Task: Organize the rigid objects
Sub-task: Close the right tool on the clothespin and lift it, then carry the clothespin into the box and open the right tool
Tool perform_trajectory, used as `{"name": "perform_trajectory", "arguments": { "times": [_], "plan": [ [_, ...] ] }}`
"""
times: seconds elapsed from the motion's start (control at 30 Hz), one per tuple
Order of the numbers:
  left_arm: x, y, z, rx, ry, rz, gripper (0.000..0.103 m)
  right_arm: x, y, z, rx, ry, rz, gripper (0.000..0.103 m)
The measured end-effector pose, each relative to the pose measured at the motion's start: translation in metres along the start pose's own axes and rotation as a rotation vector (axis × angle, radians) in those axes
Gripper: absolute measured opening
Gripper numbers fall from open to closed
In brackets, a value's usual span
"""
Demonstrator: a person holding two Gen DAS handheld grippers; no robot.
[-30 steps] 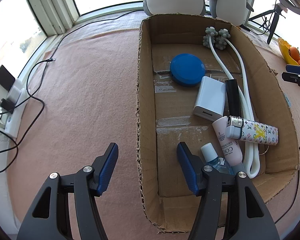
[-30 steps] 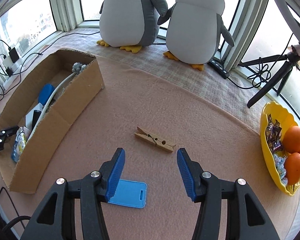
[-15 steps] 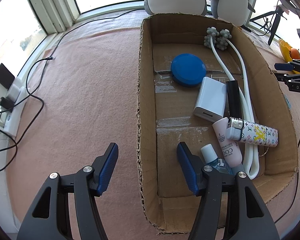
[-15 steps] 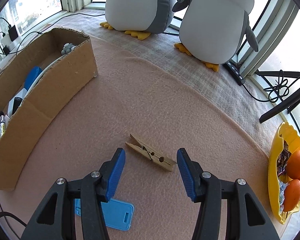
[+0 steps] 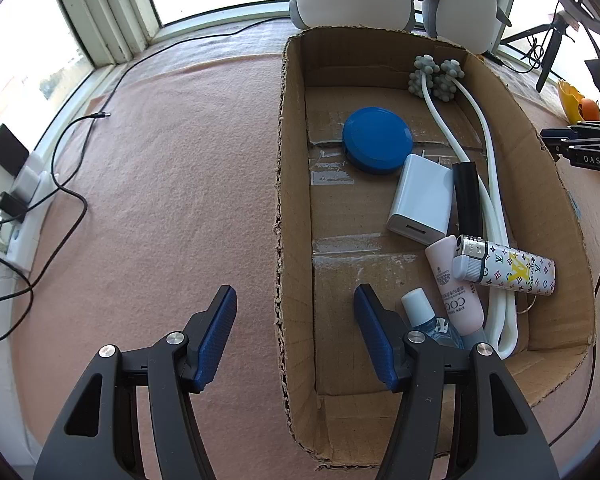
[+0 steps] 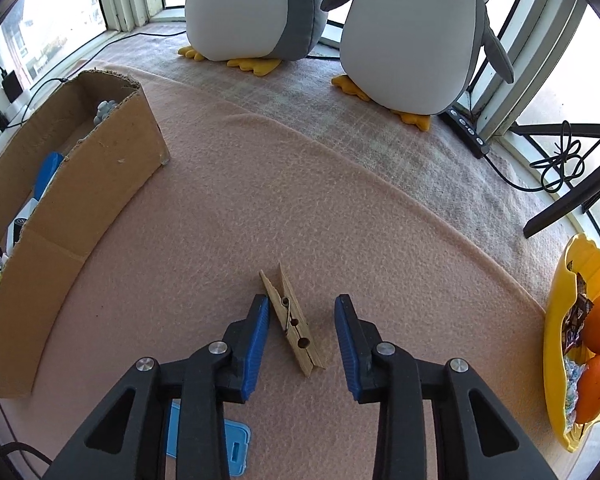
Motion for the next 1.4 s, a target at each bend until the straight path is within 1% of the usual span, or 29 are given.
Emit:
{"name": "perform_trajectory", "arguments": {
  "times": [0.1,0.23,0.33,0.47,0.63,0.73,0.9,1.17,1.3,1.4],
  "plan": [
    [0.000,0.000,0.000,0.001,-0.001,0.002,0.061,-0.001,0.000,0.001,-0.005,0.029,-0.014,0.017],
    [0.000,-0.001,0.000,0.002,-0.001,0.001,0.061,-0.004,-0.002,0.002,-0.010,0.038,-0.024,0.011],
    [0.000,-0.001,0.000,0.002,-0.002,0.002,0.061,-0.006,-0.004,0.003,-0.005,0.032,-0.034,0.011],
    [0.000,-0.001,0.001,0.005,-0.004,0.002,0.061,-0.009,-0.008,0.006,0.008,0.045,-0.074,0.011],
    [0.000,-0.001,0.002,0.010,-0.005,-0.002,0.061,-0.018,-0.015,0.027,0.057,0.068,-0.104,0.011],
    [-0.001,-0.001,0.002,0.013,-0.008,-0.002,0.061,-0.031,-0.016,0.048,0.097,0.080,-0.100,0.011],
    [-0.001,-0.002,0.002,0.018,-0.012,-0.003,0.061,-0.057,-0.015,0.078,0.156,0.124,-0.086,0.011],
    [0.000,-0.002,0.001,0.026,-0.012,-0.006,0.061,-0.087,-0.017,0.098,0.181,0.166,-0.111,0.011],
    [0.000,-0.003,0.002,0.031,-0.011,-0.007,0.061,-0.097,-0.022,0.109,0.203,0.211,-0.159,0.011],
    [0.001,-0.004,0.002,0.034,-0.011,-0.009,0.061,-0.115,-0.020,0.112,0.207,0.235,-0.153,0.011]
  ]
}}
Point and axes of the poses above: each gripper's, at about its wrist camera, not at the fingertips, and z roughly against the way its jaws point, x to its right, y to its top, the point moved 4 cm from there along -z, roughly the way its jaws point, and after that the axes turned 8 degrees about -x, right-handed, at the moved point
